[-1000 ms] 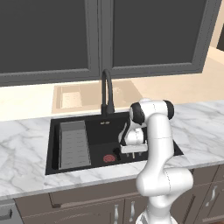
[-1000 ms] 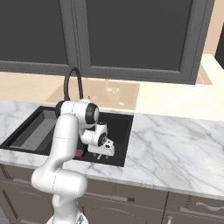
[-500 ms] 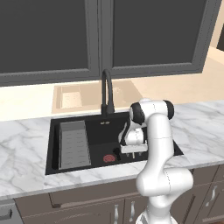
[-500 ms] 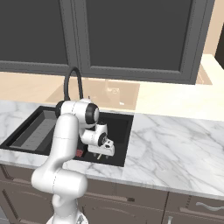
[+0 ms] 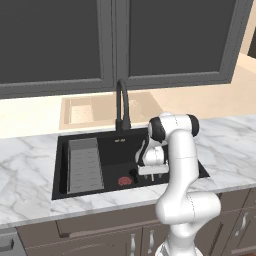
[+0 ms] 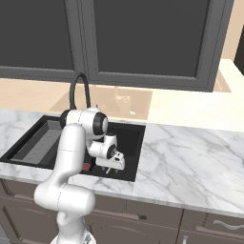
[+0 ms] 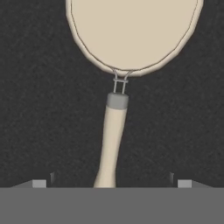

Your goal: Pick up the dish brush and dish brush from the sink, and place them back in the cabinet, and close the cabinet doors.

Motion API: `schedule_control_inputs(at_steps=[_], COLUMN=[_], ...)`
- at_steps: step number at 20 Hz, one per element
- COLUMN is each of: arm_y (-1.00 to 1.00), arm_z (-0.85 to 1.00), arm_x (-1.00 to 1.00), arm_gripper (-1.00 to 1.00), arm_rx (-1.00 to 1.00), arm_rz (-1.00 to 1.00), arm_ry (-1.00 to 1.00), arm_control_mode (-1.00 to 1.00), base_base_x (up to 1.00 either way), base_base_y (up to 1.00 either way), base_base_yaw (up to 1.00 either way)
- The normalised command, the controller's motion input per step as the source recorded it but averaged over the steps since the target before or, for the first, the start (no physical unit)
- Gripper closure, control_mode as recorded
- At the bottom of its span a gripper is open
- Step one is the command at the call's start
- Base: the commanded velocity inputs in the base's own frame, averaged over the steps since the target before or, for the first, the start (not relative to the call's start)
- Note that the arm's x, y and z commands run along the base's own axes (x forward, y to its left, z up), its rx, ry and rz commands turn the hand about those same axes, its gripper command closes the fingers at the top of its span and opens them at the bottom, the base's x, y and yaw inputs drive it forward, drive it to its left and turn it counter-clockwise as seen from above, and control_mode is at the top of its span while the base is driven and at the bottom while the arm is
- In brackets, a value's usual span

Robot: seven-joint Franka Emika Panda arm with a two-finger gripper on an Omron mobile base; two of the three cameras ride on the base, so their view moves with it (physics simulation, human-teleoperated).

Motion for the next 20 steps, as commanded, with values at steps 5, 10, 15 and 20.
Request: schedule_control_inputs(at_steps=[5, 10, 15, 20], arm_y=[0.00, 0.00, 0.00, 0.00], arm_z=[0.07, 0.09, 0.03, 0.03], arm_x=[0.00, 0.00, 0.00, 0.00], arm_gripper=[-1.00, -1.00, -1.00, -1.00], arm_rx=[0.00, 0.00, 0.00, 0.00], arm_rz=[0.00, 0.00, 0.00, 0.00], arm_ry=[0.00, 0.00, 0.00, 0.00], arm_control_mode=[-1.00, -1.00, -1.00, -1.00], base_base_x=[0.00, 0.00, 0.00, 0.00], base_base_y=[0.00, 0.00, 0.00, 0.00], base_base_yaw=[0.00, 0.00, 0.00, 0.00])
